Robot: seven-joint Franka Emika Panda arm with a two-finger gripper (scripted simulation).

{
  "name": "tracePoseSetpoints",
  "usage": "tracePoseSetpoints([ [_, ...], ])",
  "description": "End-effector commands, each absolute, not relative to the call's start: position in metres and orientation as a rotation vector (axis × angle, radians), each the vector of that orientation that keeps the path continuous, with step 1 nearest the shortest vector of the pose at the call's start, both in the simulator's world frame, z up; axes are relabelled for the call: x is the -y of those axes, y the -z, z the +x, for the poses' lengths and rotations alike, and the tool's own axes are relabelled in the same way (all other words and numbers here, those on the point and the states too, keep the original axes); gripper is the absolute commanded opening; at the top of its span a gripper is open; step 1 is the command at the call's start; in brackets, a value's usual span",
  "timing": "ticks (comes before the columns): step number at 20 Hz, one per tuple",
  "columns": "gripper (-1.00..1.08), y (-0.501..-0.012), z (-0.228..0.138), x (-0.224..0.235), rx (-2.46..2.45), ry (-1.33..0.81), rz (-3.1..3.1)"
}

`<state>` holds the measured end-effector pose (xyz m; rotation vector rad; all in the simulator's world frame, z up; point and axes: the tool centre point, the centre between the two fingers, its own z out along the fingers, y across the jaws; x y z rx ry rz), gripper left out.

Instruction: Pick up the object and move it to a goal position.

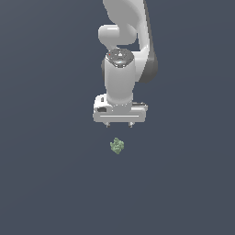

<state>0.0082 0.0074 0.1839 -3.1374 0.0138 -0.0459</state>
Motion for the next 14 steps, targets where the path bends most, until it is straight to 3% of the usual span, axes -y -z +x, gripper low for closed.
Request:
tracePoseSetpoints([
  [1,1.00,-0.184,0.008,-0.007,-0.014,0.046,-3.137],
  [14,1.00,-0.178,0.005,0.003,-0.039,0.046,-3.135],
])
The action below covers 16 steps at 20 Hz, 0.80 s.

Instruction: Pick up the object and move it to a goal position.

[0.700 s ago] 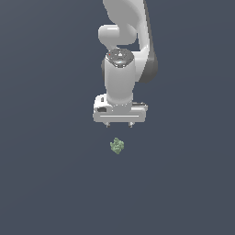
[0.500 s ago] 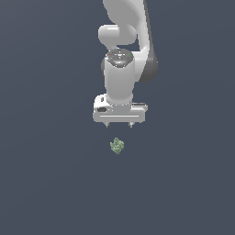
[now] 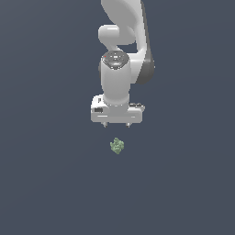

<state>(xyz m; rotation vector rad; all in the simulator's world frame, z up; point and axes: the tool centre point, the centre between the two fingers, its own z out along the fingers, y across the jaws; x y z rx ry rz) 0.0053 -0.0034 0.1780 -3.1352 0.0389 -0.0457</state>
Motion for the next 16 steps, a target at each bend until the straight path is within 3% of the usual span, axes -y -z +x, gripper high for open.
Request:
tracePoseSetpoints([
  [1,1.00,-0.178,0.006,0.003,-0.044,0.046,-3.135],
  [16,1.00,-0.151,0.017,0.002,-0.387,0.027,-3.107],
])
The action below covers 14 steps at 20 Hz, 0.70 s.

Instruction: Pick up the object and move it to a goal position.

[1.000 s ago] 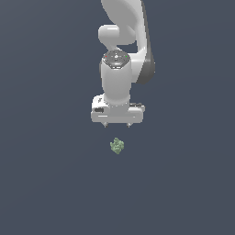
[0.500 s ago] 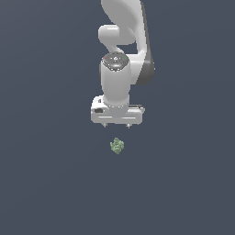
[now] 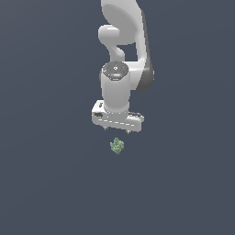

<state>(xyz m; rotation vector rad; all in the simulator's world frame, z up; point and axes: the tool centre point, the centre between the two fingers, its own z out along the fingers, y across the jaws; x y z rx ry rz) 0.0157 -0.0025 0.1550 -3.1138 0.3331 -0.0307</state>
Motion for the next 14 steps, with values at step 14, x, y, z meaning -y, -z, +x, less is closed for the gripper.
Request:
tracePoseSetpoints([
  [14,1.00,-0.107,0.032,0.002,-0.895,0.004,-3.008],
])
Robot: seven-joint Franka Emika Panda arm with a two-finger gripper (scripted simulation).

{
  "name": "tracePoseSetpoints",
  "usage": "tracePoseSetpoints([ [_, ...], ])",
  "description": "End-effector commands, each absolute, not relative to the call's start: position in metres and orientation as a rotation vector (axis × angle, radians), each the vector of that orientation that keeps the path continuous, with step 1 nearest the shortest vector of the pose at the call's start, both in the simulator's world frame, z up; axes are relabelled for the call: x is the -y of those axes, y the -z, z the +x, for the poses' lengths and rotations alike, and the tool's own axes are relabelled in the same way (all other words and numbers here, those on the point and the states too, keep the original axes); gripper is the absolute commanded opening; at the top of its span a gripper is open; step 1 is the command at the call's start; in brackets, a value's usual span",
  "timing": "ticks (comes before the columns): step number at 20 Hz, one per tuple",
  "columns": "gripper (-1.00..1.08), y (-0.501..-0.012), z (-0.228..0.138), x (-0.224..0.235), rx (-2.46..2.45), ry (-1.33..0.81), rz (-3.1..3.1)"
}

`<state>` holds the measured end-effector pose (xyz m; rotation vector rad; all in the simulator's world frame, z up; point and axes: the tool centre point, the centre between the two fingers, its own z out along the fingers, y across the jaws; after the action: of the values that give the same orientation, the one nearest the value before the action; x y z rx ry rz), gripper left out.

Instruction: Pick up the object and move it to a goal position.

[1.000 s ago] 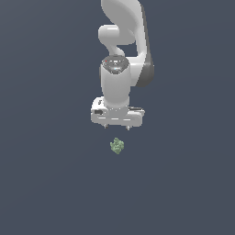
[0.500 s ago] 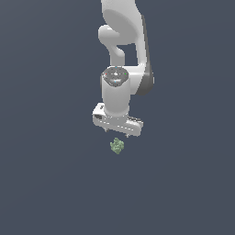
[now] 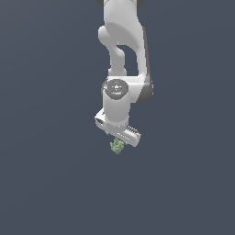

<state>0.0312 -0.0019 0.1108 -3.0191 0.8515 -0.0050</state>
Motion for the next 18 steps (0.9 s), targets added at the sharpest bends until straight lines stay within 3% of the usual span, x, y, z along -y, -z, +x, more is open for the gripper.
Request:
tracePoseSetpoints([
  [1,1.00,-0.105,0.033,0.002,-0.917,0.003,-3.001],
  [18,1.00,-0.081,0.035,0.002,-1.018,0.000,-2.972],
])
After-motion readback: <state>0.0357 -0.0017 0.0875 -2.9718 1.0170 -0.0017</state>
